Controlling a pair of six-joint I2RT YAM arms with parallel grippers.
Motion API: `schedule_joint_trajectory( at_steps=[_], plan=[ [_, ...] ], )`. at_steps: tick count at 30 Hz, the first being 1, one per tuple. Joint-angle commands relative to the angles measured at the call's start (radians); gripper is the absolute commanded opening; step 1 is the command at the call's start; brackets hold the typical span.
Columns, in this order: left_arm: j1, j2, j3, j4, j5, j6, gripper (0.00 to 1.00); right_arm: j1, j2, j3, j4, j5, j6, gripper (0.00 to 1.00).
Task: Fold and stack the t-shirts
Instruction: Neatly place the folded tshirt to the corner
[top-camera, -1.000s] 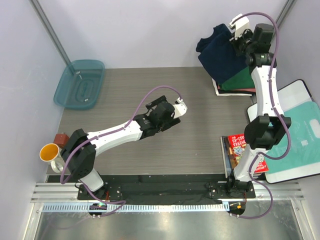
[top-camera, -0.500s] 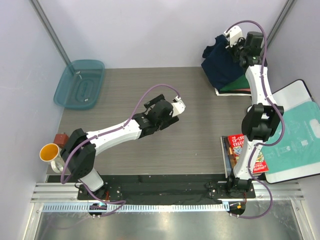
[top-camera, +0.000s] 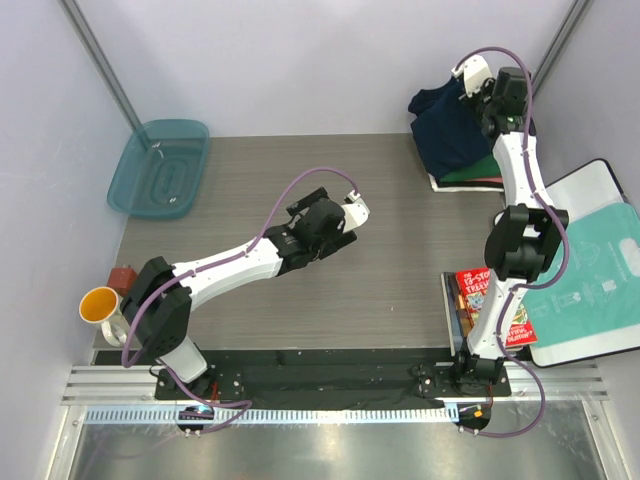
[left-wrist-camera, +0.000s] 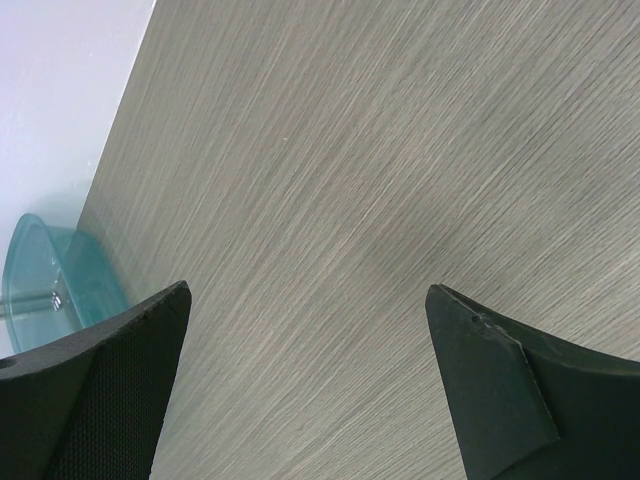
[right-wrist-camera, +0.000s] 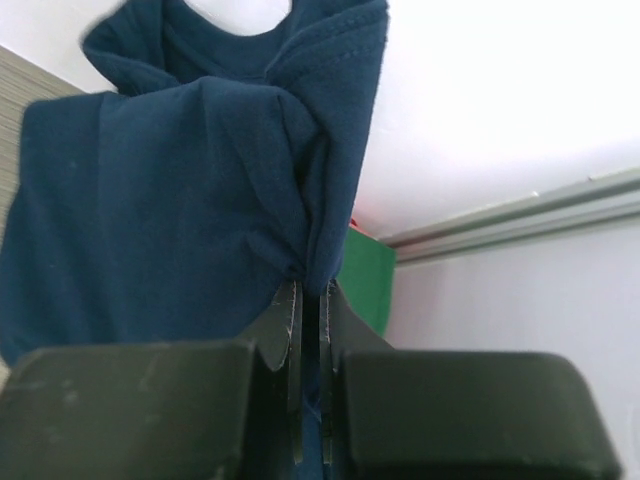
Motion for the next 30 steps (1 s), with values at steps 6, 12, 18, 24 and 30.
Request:
schedule_joint_trajectory(
  at_steps=[6, 12, 18, 24, 30],
  plan=[
    [0.006, 0.008, 0.025, 0.032, -0.002, -0.007, 1.0, -0.034, 0.011, -0.025, 0.145, 0.129, -0.06, 0.01],
    [0.009, 0.009, 0.03, 0.027, -0.002, -0.008, 1.0, -0.043, 0.023, -0.045, 0.176, 0.197, -0.089, 0.01],
    [0.014, 0.012, 0.036, 0.023, -0.001, -0.008, 1.0, -0.058, 0.04, -0.073, 0.223, 0.273, -0.128, 0.01],
    [0.021, 0.017, 0.045, 0.02, 0.001, -0.008, 1.0, -0.081, 0.048, -0.121, 0.26, 0.326, -0.158, 0.01],
    [0.024, 0.02, 0.053, 0.012, 0.004, -0.007, 1.0, -0.106, 0.08, -0.152, 0.346, 0.386, -0.18, 0.06]
  ],
)
